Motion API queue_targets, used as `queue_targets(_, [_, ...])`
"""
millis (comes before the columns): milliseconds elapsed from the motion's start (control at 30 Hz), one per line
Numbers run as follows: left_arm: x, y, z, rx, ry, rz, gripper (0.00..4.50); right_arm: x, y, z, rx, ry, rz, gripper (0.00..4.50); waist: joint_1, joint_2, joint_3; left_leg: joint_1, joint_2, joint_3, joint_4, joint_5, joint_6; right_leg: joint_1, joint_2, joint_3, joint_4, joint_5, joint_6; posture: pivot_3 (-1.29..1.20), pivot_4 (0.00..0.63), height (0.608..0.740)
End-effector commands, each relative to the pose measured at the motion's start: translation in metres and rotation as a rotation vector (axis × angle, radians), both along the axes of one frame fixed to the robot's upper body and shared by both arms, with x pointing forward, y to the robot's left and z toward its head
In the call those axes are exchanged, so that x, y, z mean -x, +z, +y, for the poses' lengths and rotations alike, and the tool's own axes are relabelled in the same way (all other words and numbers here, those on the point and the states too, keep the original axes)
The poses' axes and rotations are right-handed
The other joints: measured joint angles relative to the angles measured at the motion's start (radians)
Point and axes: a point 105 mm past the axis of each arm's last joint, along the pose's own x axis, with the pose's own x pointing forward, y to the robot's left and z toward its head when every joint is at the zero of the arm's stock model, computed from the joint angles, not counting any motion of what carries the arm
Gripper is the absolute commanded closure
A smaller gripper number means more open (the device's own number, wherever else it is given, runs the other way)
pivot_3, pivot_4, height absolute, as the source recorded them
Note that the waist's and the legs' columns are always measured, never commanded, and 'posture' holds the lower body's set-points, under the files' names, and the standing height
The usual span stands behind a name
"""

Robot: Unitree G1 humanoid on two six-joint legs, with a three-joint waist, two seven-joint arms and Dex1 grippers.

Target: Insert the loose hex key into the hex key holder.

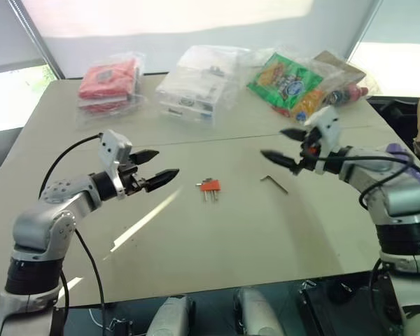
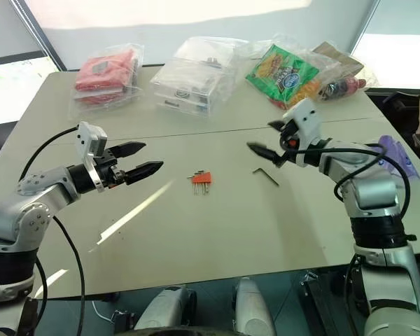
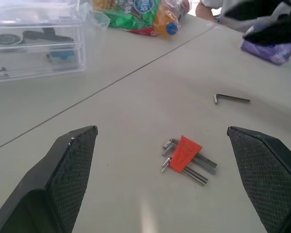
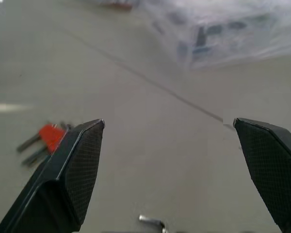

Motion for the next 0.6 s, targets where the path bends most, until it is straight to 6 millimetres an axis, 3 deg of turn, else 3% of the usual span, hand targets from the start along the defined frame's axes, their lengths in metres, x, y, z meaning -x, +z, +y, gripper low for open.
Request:
queue_targets(33, [0.003,0.013,0.002,0.002,0.013,-0.071,0.0,-0.011,0.003,0.016,0.094,0.144,-0.028,0.08,-0.006,0.0,0.0,0.0,0.0,0.0,0.0,0.0,-0.001,-0.001,0.0,0.0,0.0,0.0,0.0,0.0,0.15,0.74])
queue_targets(300, [0.011,0.016,0.006,-0.006,0.051,-0.08,0.0,-0.04,-0.029,0.052,0.275,0.307,-0.035,0.08,-0.005,0.0,0.0,-0.002,0.0,0.001,-0.002,0.003,-0.005,-0.005,-0.001,0.001,0.003,0.0,0.0,0.0,0.15,0.74])
queue_targets(600, [0.015,0.021,0.009,-0.018,0.077,-0.082,0.0,-0.037,-0.058,0.075,0.374,0.437,-0.044,0.08,-0.005,0.0,0.0,-0.002,0.0,0.0,-0.001,0.003,-0.006,-0.005,0.0,0.001,0.004,0.0,0.0,0.0,0.15,0.74])
